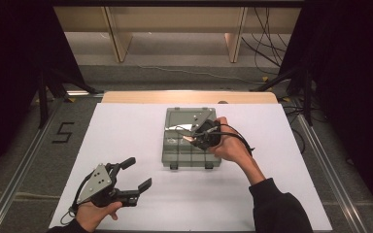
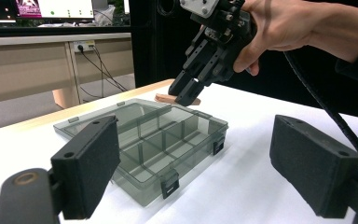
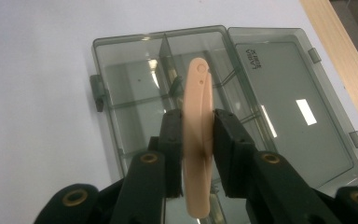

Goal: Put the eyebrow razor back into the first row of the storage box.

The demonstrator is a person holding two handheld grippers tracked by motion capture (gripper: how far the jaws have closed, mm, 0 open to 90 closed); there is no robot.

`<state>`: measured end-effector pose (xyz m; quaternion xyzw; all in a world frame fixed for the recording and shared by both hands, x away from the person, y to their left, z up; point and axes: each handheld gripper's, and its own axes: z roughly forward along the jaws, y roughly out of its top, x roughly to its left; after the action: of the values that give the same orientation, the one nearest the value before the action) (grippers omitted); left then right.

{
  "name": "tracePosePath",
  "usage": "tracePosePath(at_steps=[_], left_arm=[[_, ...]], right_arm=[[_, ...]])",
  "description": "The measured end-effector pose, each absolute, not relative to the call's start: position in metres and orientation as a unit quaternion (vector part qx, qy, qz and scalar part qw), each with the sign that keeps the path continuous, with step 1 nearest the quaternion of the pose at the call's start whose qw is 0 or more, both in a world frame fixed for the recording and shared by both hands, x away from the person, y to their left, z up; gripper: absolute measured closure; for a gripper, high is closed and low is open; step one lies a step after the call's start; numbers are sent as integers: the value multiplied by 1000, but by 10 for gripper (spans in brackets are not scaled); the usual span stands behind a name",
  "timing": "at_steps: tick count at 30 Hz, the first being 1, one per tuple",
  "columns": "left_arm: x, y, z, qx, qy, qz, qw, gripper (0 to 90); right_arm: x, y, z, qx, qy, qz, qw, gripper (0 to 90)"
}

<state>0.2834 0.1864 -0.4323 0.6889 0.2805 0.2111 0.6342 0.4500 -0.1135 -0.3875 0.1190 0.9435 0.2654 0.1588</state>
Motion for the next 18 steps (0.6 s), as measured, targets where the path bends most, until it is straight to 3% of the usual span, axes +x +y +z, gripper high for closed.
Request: tracePosePath(at_steps=[18], left_arm=[[283, 186, -432, 690, 280, 210, 634, 159]], right_arm=[[467, -120, -394, 108, 942, 263, 179, 744]])
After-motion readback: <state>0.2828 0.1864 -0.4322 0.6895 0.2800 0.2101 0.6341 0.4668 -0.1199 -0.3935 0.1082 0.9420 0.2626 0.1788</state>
